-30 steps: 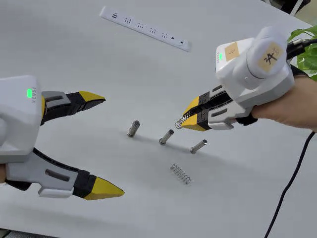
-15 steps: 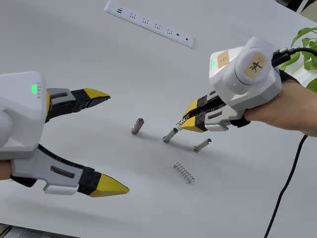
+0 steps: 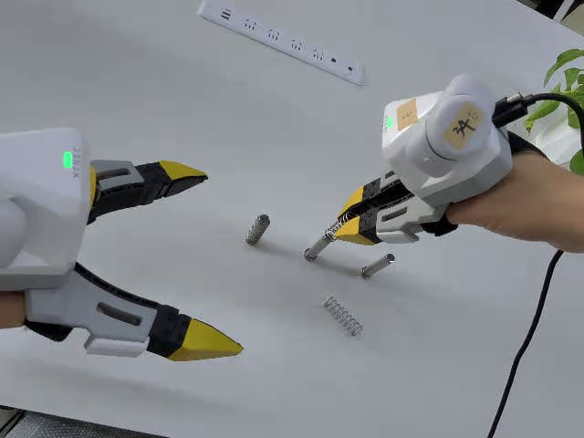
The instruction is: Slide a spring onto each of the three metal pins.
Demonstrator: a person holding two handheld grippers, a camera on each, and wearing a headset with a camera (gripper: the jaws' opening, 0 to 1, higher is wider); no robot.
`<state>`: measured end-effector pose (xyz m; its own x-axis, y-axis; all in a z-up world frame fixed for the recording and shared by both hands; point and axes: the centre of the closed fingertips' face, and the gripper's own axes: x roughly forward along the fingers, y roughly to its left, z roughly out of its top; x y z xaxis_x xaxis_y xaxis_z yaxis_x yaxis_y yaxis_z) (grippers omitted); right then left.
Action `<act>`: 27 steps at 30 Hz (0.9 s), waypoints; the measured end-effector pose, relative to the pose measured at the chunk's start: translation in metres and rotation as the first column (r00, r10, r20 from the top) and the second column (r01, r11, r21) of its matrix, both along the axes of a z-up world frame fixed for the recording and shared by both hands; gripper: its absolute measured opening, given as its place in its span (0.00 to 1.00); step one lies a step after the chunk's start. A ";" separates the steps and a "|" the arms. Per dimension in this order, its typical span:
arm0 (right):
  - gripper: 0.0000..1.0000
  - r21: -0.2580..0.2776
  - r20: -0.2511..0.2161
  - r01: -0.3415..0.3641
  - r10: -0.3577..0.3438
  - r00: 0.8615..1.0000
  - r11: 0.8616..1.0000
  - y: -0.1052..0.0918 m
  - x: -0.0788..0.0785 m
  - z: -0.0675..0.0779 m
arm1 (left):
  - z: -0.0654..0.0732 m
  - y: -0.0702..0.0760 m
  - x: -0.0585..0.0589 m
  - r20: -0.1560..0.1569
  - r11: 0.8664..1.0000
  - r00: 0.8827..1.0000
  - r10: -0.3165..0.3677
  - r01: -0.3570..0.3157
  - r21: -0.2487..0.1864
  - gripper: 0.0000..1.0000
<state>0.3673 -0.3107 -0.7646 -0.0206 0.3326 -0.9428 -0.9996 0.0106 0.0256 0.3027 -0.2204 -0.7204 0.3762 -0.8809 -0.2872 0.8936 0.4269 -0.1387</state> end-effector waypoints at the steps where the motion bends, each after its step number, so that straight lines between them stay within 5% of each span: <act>1: 0.06 -0.001 -0.001 -0.001 0.001 1.000 1.000 0.000 0.000 -0.001 | 0.000 0.000 0.000 -0.003 1.000 1.000 -0.001 0.001 -0.001 0.99; 27: 0.06 -0.018 -0.017 -0.024 0.024 1.000 1.000 0.000 0.001 -0.021 | -0.004 0.000 -0.001 -0.013 1.000 1.000 -0.002 0.002 -0.009 0.98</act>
